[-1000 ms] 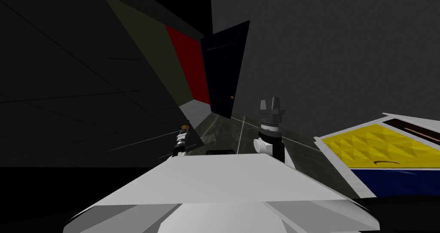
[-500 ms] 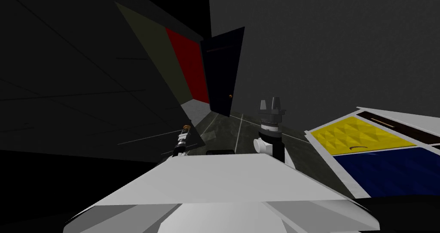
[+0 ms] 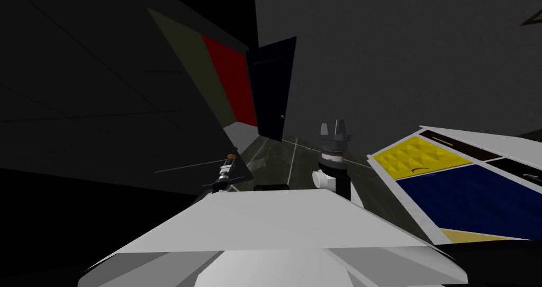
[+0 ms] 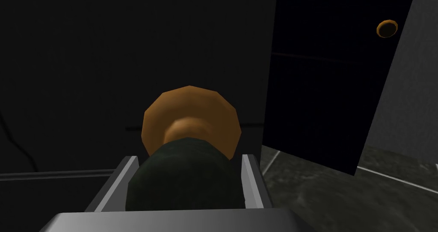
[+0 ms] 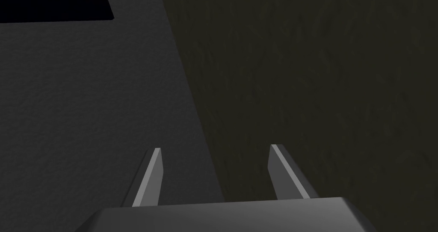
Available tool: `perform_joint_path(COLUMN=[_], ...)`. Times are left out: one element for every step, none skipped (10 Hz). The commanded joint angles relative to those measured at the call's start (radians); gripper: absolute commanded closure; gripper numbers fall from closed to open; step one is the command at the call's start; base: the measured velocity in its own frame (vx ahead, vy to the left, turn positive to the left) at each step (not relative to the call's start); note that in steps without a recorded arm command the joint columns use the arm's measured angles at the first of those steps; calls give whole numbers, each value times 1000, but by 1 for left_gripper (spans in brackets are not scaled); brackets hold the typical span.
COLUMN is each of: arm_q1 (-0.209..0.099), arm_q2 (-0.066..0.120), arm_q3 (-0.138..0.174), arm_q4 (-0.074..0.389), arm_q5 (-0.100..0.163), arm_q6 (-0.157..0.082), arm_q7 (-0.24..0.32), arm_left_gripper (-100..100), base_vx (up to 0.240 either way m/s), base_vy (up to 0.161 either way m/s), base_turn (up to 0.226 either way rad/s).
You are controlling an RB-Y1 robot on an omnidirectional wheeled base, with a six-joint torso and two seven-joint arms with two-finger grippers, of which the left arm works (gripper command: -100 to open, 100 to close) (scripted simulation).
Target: Pull the door open
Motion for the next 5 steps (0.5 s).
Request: perform_joint_path(arm_q1=[14,20,26,31,36], arm_q2=[10,16,22,27,32], arm_q3=[-18,-29,-39,-47,-56], arm_q4=[-6,-10,-13,-16,-20], arm_q5=[-16,-25,-34,-41,-48], arm_q6=[-14,-22,-29,-35,-41], arm_q7=[22,34,45,55,64], arm_left_gripper=[100,100,100,100,100], base_vx=[-199,-187,-204,-209,-180], base_vy=[59,28,20,37,67], base_turn=[-49,-51,-34,-38,-42])
